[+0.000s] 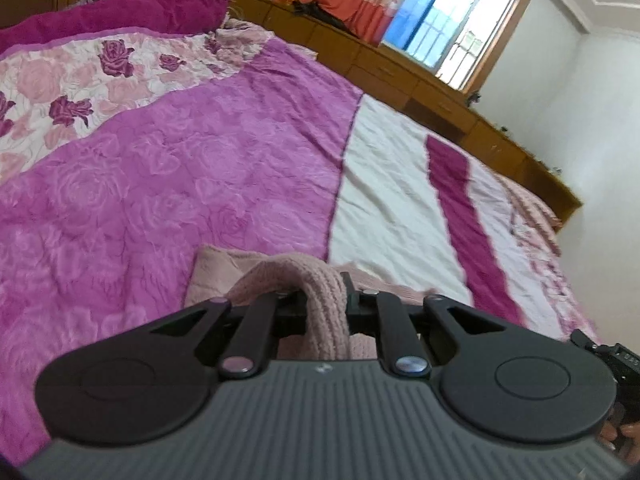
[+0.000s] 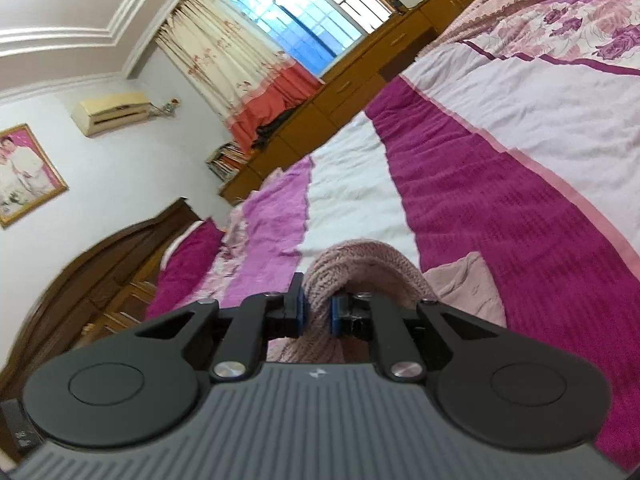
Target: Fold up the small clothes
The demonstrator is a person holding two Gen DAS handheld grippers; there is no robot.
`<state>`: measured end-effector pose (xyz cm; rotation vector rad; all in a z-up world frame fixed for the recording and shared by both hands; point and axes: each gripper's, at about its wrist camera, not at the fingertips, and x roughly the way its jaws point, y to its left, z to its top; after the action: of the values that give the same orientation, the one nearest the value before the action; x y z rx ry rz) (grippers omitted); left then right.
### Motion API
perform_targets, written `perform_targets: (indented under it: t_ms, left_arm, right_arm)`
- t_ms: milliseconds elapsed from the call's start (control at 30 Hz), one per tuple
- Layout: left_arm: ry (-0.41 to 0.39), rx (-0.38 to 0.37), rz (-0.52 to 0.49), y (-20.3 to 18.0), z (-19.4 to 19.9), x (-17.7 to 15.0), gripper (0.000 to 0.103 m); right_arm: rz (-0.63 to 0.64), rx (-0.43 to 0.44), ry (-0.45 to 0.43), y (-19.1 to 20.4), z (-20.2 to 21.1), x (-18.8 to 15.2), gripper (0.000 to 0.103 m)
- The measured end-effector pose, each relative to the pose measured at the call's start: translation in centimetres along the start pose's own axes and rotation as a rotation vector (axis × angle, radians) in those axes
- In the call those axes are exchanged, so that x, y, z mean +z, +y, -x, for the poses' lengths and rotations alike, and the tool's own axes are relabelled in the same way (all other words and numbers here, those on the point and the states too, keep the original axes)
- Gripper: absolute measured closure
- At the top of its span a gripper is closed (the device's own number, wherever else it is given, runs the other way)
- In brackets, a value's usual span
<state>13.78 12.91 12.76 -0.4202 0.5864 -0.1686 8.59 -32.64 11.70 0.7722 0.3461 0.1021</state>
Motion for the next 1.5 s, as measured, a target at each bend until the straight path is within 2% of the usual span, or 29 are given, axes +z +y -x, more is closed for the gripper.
perform_targets:
  t_ms: [267, 400, 467, 567, 633, 700, 833, 933, 1033, 1300, 1500]
  left_arm:
    - [0.119, 0.124, 0.007, 3.5, -8.7, -1.5, 0.090]
    - [0.156, 0.127, 0.018, 4.7, -10.3, -2.7, 0.087]
    - [0.156, 0.117, 0.008, 4.9, -10.1, -2.7, 0.087]
    - [0.173, 0.114, 0.009, 4.8, -9.6, -2.3, 0.084]
    - [0.177, 0.131, 0.006, 4.5, -8.5, -1.9, 0.072]
    - [0.154, 0.144, -0.021, 4.1, -7.1, -1.6, 0.056]
    - [0.121, 0.147, -0.079, 3.4, -4.1, -1.5, 0.053]
    - [0.117, 0.129, -0.065, 3.2, -2.4, -1.6, 0.053]
    - [0.110, 0.111, -0.047, 2.9, -1.3, -2.1, 0.045]
    - [0.134, 0.082, -0.036, 2.1, -1.8, -3.9, 0.045]
    - [0.152, 0.109, -0.026, 2.5, -3.2, -5.0, 0.045]
  right_arm:
    - [-0.008, -0.178, 0.078, -4.6, -7.6, -1.9, 0.090]
    - [-0.043, -0.255, 0.119, -7.1, -9.5, -3.3, 0.087]
    - [-0.038, -0.236, 0.107, -7.5, -9.4, -4.0, 0.081]
    - [-0.004, -0.225, 0.109, -7.1, -9.1, -4.1, 0.061]
    - [0.015, -0.218, 0.108, -6.5, -8.5, -3.8, 0.041]
    - [0.043, -0.216, 0.094, -5.8, -7.5, -3.6, 0.036]
    - [0.061, -0.200, 0.087, -4.7, -4.7, -3.1, 0.034]
    - [0.040, -0.191, 0.085, -4.3, -2.6, -3.1, 0.034]
    - [0.042, -0.175, 0.096, -3.8, -1.4, -3.4, 0.033]
    - [0.051, -0.144, 0.156, -3.0, -1.0, -5.5, 0.029]
    - [0.069, -0.165, 0.186, -3.4, -2.1, -6.7, 0.028]
